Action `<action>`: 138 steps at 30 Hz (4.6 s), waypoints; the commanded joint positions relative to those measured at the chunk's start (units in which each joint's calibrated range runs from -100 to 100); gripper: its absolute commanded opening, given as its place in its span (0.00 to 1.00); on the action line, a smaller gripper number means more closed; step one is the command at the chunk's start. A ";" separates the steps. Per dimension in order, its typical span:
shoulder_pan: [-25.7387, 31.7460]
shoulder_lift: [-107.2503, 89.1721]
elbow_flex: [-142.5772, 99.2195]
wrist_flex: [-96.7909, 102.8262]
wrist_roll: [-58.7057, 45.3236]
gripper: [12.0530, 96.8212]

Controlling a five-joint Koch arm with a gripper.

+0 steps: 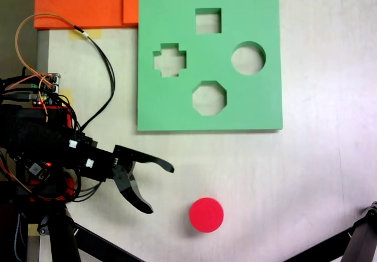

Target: Put the cylinder block into the corresponding hole

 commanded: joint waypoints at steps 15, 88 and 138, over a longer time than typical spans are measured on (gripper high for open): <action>-2.05 89.28 11.79 46.11 -2.64 0.92; -1.07 73.91 29.73 41.68 -0.88 0.20; 26.23 115.81 88.16 5.67 -0.88 0.20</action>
